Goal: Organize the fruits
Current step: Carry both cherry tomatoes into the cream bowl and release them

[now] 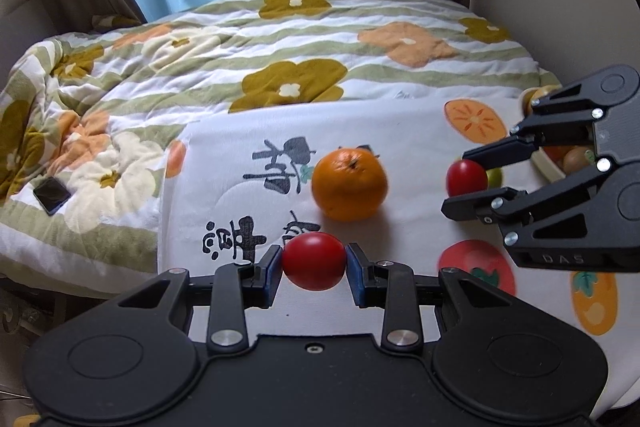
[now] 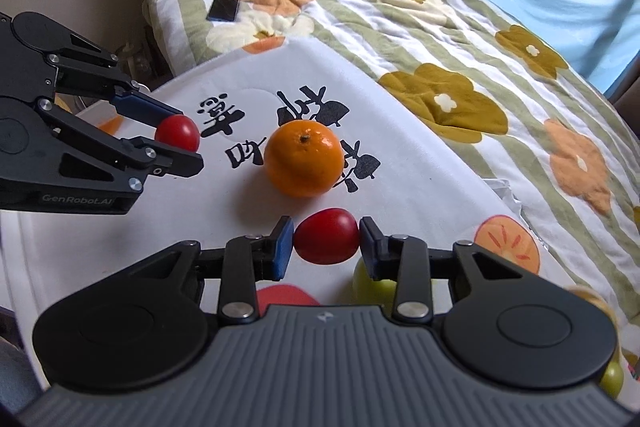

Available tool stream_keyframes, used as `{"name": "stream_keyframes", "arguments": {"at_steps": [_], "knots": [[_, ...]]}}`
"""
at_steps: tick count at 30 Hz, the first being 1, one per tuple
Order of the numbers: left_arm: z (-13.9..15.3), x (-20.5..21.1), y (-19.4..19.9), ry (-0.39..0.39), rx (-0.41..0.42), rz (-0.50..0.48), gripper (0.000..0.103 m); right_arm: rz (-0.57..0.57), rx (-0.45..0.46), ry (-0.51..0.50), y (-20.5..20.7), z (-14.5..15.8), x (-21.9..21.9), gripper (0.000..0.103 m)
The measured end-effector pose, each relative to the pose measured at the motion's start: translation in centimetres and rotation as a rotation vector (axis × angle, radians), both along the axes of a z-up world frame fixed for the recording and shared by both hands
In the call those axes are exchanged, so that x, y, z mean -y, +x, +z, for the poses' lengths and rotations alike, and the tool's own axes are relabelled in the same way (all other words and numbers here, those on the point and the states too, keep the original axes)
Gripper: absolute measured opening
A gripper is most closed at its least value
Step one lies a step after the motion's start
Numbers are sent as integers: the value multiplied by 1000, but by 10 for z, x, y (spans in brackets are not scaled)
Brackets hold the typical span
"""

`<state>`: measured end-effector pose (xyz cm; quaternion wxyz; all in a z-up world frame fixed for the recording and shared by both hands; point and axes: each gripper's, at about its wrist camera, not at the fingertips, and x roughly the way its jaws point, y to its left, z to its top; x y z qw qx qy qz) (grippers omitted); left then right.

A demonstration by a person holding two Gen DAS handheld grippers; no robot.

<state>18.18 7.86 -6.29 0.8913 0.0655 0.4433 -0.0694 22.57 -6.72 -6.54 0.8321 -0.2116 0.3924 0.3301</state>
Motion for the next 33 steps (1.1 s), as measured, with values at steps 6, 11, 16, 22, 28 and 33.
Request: {"name": "stream_keyframes", "arguments": {"at_steps": [6, 11, 16, 22, 28, 33], "knots": [[23, 23, -16, -4, 39, -7, 37, -46, 13, 43, -22, 22, 29, 51], [38, 48, -26, -11, 62, -20, 37, -90, 22, 64, -35, 37, 62, 51], [46, 78, -30, -19, 71, -52, 37, -136, 41, 73, -45, 47, 100, 51], [52, 123, -27, -26, 87, -115, 37, -210, 53, 80, -50, 54, 152, 51], [52, 169, -15, -43, 101, -172, 37, -289, 65, 75, -51, 54, 203, 51], [49, 204, -4, -41, 106, -209, 37, -338, 67, 78, -49, 49, 238, 51]]}}
